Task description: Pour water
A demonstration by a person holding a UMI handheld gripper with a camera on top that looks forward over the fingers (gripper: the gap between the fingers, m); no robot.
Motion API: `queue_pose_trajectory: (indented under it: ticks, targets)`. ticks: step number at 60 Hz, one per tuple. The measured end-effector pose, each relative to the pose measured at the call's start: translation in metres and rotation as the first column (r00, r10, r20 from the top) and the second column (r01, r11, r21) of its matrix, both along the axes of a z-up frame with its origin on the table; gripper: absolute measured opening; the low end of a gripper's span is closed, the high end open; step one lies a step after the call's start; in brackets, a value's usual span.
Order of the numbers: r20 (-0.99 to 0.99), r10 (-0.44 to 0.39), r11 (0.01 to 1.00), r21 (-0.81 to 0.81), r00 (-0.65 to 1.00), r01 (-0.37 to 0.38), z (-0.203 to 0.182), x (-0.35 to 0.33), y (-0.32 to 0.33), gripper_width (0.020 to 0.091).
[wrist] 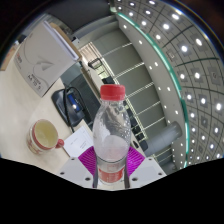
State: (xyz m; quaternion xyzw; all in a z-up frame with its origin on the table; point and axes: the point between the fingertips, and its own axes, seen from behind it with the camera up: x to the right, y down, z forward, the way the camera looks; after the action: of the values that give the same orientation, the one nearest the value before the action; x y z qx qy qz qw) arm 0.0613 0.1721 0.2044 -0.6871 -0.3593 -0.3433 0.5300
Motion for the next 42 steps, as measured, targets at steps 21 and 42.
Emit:
queue_pose_trajectory:
  ticks: [21, 42]
  targets:
    - [-0.738, -0.089, 0.987, -0.155, 0.669, -0.040, -0.063, 0.015, 0.015, 0.0356]
    - [-0.824, -0.137, 0.978, -0.199, 0.550, -0.055, -0.130, 0.045, 0.015, 0.0386]
